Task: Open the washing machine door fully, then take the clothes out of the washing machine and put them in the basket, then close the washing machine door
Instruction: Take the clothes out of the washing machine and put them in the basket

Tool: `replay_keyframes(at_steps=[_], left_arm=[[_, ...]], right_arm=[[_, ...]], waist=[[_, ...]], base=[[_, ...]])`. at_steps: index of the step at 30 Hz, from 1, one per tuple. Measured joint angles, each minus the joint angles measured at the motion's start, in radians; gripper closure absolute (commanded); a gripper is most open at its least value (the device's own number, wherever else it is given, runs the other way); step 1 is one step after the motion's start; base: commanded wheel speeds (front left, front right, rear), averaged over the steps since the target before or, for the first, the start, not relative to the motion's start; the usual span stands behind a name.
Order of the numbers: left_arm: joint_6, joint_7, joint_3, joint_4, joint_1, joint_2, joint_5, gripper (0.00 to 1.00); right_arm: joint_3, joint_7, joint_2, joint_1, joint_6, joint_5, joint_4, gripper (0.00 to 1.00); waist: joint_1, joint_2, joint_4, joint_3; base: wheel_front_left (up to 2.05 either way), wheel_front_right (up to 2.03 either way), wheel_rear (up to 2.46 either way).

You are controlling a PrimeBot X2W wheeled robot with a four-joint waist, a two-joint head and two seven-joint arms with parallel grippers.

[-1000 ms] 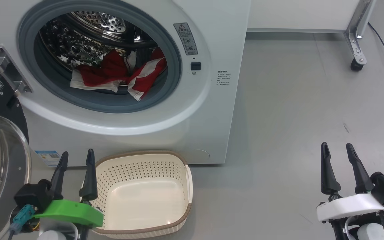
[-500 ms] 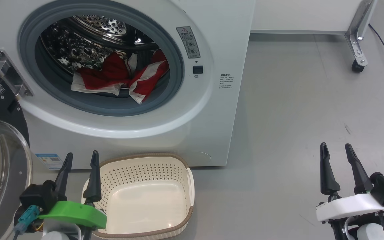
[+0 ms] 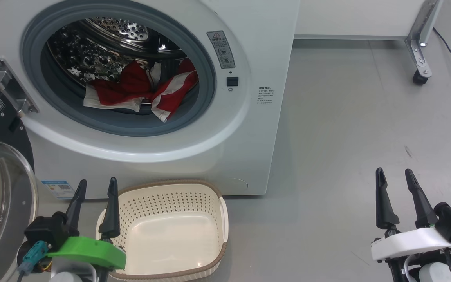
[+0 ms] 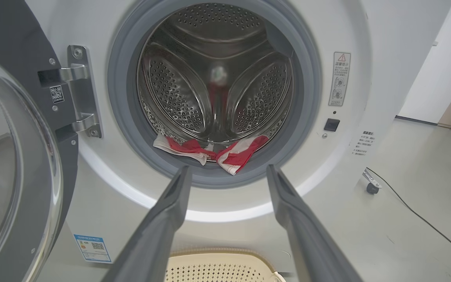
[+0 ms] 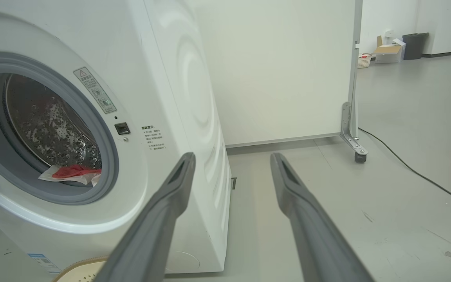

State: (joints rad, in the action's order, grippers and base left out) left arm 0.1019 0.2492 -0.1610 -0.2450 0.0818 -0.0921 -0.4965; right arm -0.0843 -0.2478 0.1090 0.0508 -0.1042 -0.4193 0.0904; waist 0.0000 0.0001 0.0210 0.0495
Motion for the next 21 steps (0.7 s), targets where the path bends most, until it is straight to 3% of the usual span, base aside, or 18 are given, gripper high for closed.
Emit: replay_keyframes(at_steps=[21], left_arm=[[-0.023, -0.009, 0.025, 0.028, 0.0, -0.023, 0.004, 0.0]], right_arm=[[-0.017, 0.0, -0.006, 0.0, 0.0, 0.008, -0.022, 0.0]], waist=[[0.0, 0.0, -0.018, 0.059]], base=[[0.0, 0.0, 0.0]])
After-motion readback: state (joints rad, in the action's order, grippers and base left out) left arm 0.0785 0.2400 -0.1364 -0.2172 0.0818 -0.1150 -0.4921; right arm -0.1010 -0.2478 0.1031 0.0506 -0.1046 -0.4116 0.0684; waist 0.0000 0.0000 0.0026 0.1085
